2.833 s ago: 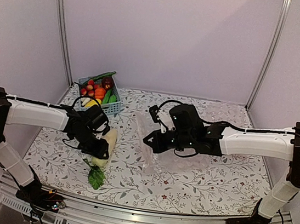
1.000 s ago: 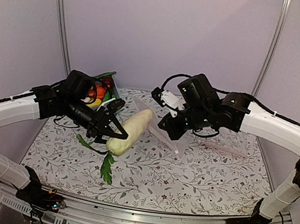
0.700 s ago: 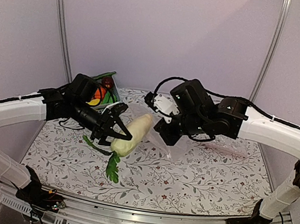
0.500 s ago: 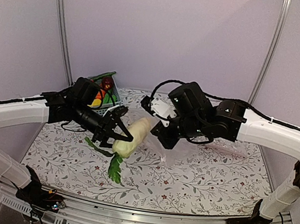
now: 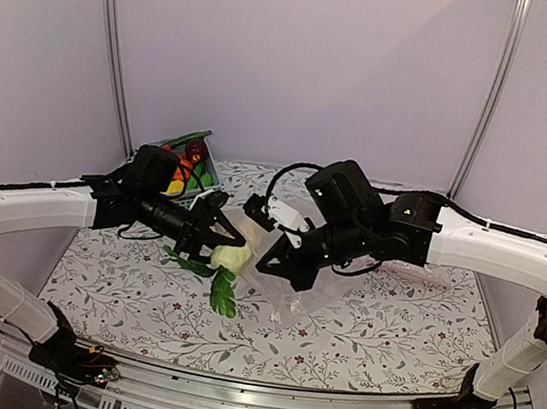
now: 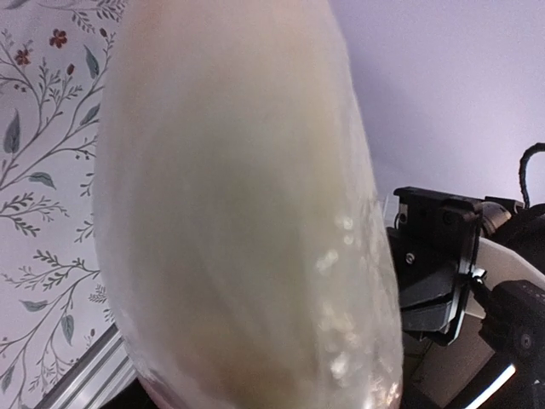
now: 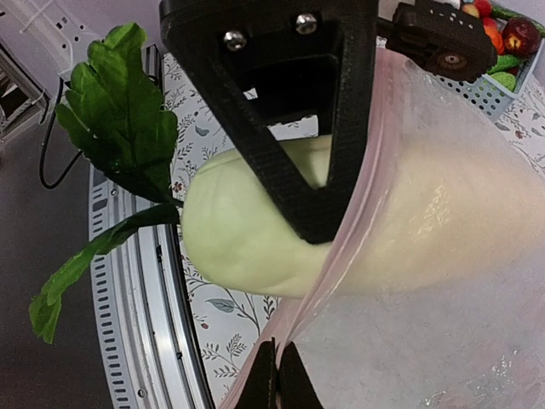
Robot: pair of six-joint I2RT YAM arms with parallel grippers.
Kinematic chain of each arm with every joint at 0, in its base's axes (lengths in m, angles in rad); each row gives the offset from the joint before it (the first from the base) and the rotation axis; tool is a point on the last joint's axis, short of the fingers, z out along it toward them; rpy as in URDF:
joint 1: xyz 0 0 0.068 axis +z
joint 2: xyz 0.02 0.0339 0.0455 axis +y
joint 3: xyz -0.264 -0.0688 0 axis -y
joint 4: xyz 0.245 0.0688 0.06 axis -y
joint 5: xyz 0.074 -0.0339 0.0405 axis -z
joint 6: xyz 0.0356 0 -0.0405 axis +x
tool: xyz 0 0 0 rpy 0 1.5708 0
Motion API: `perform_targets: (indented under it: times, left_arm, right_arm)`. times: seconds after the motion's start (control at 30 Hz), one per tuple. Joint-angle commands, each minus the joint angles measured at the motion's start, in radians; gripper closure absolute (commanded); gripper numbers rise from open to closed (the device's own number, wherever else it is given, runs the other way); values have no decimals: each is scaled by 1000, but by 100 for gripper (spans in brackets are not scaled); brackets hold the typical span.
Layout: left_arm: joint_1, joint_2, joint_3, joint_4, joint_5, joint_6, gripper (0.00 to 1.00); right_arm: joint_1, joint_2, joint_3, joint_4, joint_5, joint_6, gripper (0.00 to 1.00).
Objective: Place the food in the zip-top bag and seal the zipper
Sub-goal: Place the fake vegetable in the zipper food storage bag.
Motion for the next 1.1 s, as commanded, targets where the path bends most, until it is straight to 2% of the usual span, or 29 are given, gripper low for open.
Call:
perform_targets:
  times: [0.0,0.07,0.23,0.53,0.7,0.8,0.93,1.07]
  left_arm:
    - [13,22,-14,28,-27,-1,54]
    - [13,26,-15,24,-40,2,51]
    - [14,25,-8,4,-85,16,33]
    - [28,13,49,-135,-110,126,17]
    - [54,-16,93,-191,-106,176,13]
    - [67,-41,169,-286,-115,274,11]
    - [69,-94,261,-427,-250,444,11]
    - [69,-134,200,-381,-320,421,14]
  right_arm:
    - [4,-16,-32,65,-79,39,100]
    - [4,-15,-41,94,-90,66,100]
    - [5,-9,-60,168,-74,182,100]
    - [-38,4,-83,193,-58,324,100]
    - [-92,-12,-116,227,-71,400,100]
    - [-126,-29,-125,234,-52,428,100]
    - [-164,-69,-148,292,-78,471,100]
    - [-178,-112,-150,343,-88,496,100]
